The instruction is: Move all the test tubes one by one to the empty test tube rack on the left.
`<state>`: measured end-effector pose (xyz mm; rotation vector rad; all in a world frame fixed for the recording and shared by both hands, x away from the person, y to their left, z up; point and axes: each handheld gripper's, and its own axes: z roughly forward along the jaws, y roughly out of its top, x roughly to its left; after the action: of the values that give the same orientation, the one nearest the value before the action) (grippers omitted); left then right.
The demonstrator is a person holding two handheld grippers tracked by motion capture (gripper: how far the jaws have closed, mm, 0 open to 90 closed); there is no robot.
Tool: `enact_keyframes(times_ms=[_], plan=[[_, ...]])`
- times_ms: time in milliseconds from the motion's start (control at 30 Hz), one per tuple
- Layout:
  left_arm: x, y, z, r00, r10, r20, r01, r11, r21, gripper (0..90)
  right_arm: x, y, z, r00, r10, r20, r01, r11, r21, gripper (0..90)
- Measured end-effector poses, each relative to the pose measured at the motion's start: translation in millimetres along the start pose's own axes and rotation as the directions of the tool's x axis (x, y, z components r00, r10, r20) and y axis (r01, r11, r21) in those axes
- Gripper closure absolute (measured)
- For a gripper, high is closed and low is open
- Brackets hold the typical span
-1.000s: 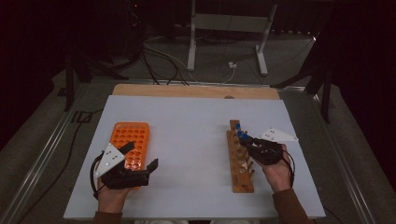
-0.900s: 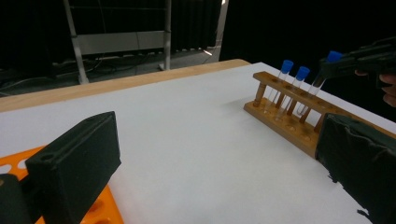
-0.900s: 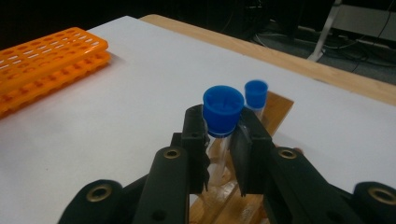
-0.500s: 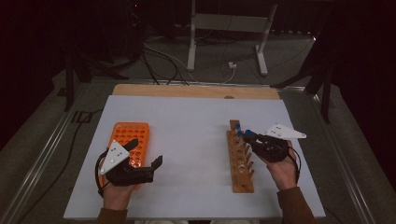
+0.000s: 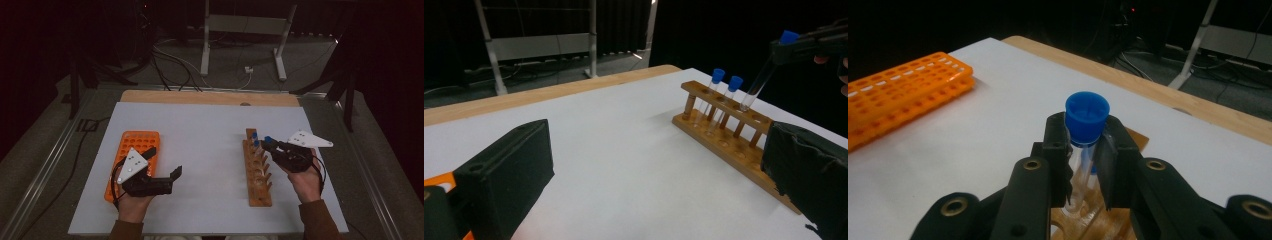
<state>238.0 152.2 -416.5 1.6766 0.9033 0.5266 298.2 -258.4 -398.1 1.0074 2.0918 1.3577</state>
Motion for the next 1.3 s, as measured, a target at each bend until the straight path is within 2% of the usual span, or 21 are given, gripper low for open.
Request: enact_keyframes(times_ms=[200, 500, 667, 833, 1200, 1300], plan=[[-6.7, 1.7, 7.2, 0.9999, 0.009, 0.013, -0.009, 1.0, 0.002, 1.5, 6.8, 4.5, 0.9, 0.9997, -0.017, -0.019, 0.017, 1.0, -0.003, 76.9], [-16.9, 2.6, 20.1, 0.9987, 0.027, 0.043, -0.027, 0.9996, 0.011, 1.5, 18.6, 5.4, 8.5, 0.9967, -0.009, -0.081, 0.009, 1.0, 0.005, 76.9], [-22.7, 0.9, 28.4, 0.9971, 0.034, 0.069, -0.035, 0.9993, 0.011, 4.7, 27.2, 6.2, 12.7, 0.9906, 0.009, -0.137, -0.008, 1.0, 0.006, 76.8], [-29.4, -1.2, 38.3, 0.9952, 0.041, 0.089, -0.043, 0.9987, 0.025, 6.1, 38.7, 7.3, 16.1, 0.9863, -0.008, -0.165, 0.011, 1.0, 0.019, 76.8], [-48.1, -0.9, 61.0, 0.9804, 0.066, 0.186, -0.078, 0.9953, 0.058, 18.3, 59.0, 8.8, 26.5, 0.9759, -0.011, -0.218, 0.019, 0.999, 0.033, 76.7], [-52.9, -1.1, 66.8, 0.9766, 0.077, 0.201, -0.093, 0.9932, 0.07, 21.4, 64.3, 9.8, 28.7, 0.972, -0.012, -0.235, 0.021, 0.999, 0.036, 76.7]])
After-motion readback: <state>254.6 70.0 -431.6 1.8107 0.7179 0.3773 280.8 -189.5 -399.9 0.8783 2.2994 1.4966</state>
